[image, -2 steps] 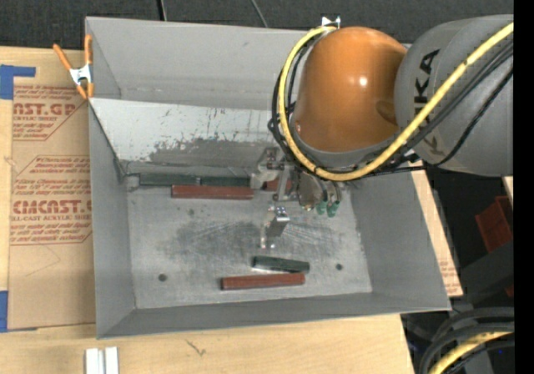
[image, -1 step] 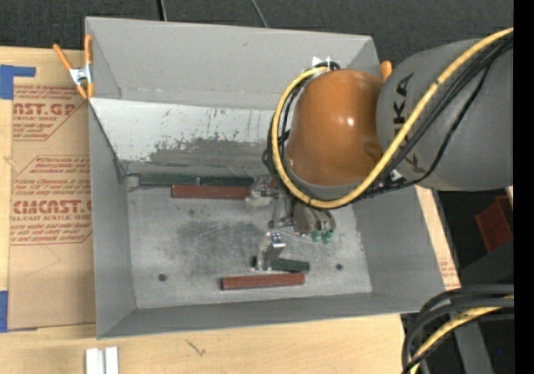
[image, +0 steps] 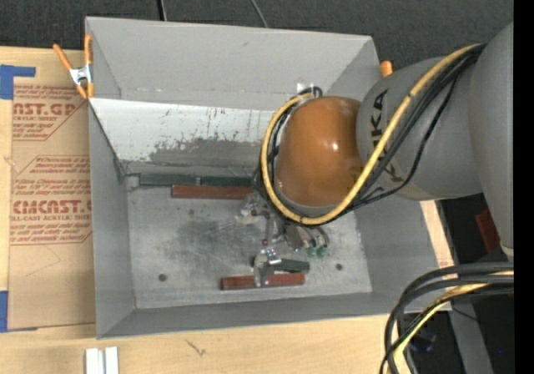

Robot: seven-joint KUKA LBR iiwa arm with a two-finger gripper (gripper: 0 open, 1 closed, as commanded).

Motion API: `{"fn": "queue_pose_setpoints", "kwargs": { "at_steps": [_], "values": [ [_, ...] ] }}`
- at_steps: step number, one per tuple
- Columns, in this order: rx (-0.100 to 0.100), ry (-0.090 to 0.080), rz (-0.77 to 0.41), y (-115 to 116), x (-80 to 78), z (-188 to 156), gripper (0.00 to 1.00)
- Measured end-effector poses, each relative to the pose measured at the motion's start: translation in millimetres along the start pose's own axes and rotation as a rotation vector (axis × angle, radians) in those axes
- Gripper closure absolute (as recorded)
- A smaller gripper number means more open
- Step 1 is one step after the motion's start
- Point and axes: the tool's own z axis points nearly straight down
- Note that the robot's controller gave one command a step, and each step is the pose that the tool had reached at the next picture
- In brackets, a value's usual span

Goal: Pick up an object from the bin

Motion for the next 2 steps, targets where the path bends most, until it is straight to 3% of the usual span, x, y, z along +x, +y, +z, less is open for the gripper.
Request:
{"fn": "queue_pose_setpoints", "kwargs": {
  "at_steps": [1, 2],
  "values": [
    [0.0, 0.004, 0.169, -50.9, 10.0, 54.3, 1.0],
    [-0.001, 0.004, 0.169, -50.9, 10.0, 54.3, 1.0]
  ]
}}
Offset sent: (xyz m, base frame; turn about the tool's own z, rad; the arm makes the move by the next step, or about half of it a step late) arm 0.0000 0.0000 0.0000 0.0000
